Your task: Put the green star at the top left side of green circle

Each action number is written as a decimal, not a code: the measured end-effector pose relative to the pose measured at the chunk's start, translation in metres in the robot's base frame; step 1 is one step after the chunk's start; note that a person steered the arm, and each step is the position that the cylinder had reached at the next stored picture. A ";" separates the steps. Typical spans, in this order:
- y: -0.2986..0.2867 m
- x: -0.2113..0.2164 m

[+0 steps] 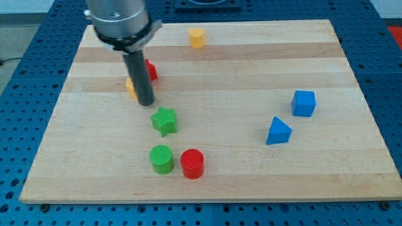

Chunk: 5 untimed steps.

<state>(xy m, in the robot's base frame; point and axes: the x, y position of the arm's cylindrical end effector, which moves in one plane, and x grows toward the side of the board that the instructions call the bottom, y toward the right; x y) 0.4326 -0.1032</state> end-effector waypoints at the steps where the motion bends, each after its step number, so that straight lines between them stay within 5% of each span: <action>1: 0.093 0.001; 3: 0.076 0.068; 5: 0.035 0.026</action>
<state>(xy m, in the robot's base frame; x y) 0.4589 -0.0685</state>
